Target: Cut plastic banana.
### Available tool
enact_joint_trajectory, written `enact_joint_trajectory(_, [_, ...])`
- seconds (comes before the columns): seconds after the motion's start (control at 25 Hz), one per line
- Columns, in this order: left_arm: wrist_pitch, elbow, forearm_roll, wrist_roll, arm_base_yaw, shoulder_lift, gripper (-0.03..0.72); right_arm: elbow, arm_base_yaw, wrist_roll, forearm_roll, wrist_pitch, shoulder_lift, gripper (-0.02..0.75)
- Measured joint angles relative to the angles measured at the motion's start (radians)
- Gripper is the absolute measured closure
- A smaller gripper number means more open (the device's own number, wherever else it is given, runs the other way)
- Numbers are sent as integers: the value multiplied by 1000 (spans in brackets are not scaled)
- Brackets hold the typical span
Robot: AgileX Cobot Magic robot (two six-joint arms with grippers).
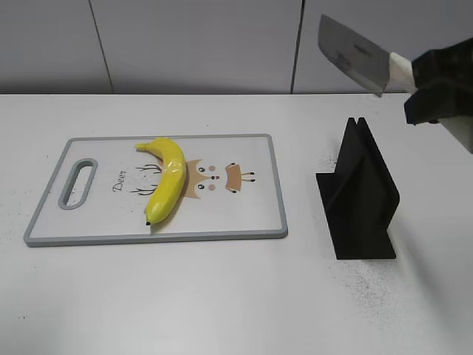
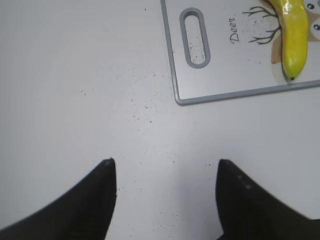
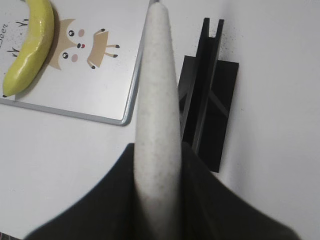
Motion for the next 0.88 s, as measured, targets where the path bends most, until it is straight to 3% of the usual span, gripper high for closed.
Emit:
enact_joint_trajectory(0.44, [-38,356,0,-9,0,-446,100,175,0,165,-89,-61,-105,575])
enact_joint_trajectory(0.88, [-121,505,0,0,0,-829,103,181,0,171,-89,-63,-45,575])
